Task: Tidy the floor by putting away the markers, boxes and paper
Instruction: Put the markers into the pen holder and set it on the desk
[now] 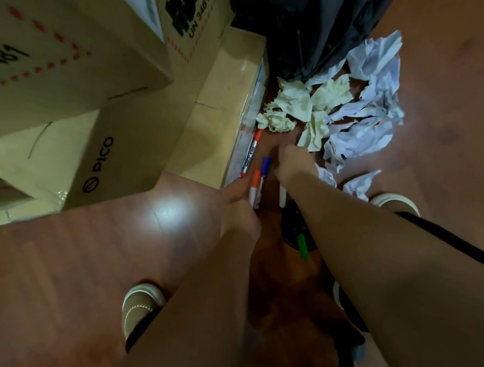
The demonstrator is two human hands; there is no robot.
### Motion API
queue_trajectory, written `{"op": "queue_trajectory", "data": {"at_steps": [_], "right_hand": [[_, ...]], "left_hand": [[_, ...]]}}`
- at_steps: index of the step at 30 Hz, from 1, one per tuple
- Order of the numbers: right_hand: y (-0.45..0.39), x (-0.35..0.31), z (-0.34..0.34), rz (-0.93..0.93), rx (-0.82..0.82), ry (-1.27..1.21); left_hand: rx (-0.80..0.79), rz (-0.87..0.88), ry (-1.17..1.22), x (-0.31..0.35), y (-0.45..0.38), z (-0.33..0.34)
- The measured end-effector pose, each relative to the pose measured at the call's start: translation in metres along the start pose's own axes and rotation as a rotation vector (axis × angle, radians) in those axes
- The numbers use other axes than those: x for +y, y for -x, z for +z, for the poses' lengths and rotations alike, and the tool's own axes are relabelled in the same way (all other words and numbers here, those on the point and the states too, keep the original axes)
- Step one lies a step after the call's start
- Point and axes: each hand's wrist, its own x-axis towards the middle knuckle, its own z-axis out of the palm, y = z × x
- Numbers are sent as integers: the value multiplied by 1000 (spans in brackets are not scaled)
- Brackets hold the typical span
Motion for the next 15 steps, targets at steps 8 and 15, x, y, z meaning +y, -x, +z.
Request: {"op": "queue_trajectory", "data": {"at_steps": [8, 15], "right_hand": [[47, 28, -68, -153, 210, -372], [115, 49, -95, -201, 296, -430]], "left_hand": [[88, 80, 554, 13, 37, -13], [98, 64, 813, 34, 85, -5]]}}
